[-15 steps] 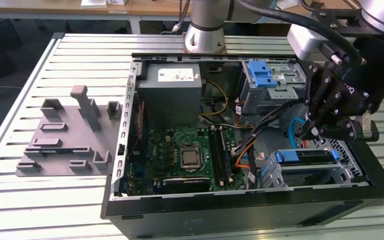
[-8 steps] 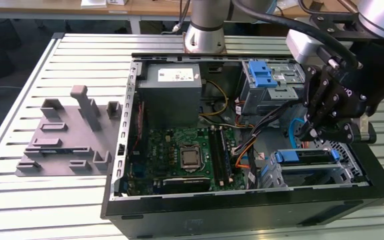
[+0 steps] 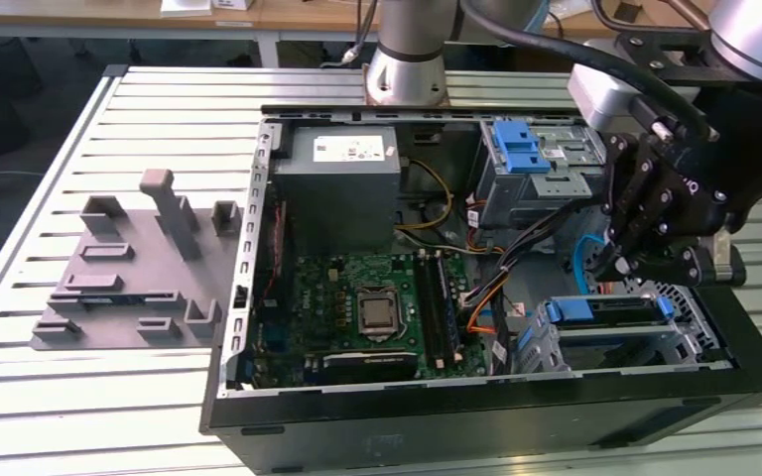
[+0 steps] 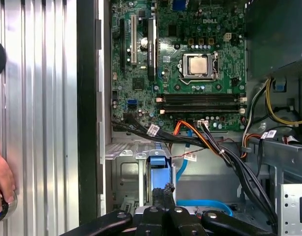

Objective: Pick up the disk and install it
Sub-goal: 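Insert the first disk wire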

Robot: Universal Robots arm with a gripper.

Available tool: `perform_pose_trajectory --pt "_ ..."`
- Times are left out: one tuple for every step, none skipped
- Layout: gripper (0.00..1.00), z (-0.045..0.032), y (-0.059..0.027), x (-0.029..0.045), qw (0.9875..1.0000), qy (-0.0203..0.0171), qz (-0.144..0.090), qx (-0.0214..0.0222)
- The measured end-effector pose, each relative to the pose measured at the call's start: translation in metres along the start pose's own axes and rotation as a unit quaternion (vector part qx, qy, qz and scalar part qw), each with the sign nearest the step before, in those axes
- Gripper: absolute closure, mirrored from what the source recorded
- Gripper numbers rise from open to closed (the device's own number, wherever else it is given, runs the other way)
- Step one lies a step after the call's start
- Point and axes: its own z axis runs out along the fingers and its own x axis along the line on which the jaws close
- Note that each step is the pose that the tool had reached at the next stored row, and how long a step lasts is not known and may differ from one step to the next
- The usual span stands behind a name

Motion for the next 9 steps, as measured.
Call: perform_pose_trajectory --pt "0.89 0.0002 -0.0013 0.0000 1.0000 -0.0001 0.000 0.0000" --pt "0.89 0.0001 -0.0031 -0.0001 1.0000 0.0000 0.000 0.0000" --pt "0.89 0.0000 -0.0051 -0.0002 1.0000 0.0001 0.000 0.0000" --pt "0.89 0.0001 -0.0073 -0.0002 1.0000 0.0000 0.000 0.0000" --pt "0.89 0.0001 -0.0094 -0.0003 1.0000 0.0000 0.000 0.0000" --pt "0.89 0.0001 -0.0114 -0.0003 1.0000 0.0000 0.000 0.0000" --pt "0.89 0.0001 -0.0136 -0.0004 1.0000 0.0000 0.000 0.0000" --pt "0.89 0.0001 -0.0159 -0.0005 1.0000 0.0000 0.000 0.0000" --pt "0.89 0.0001 -0.0182 -0.0005 1.0000 0.0000 0.000 0.0000"
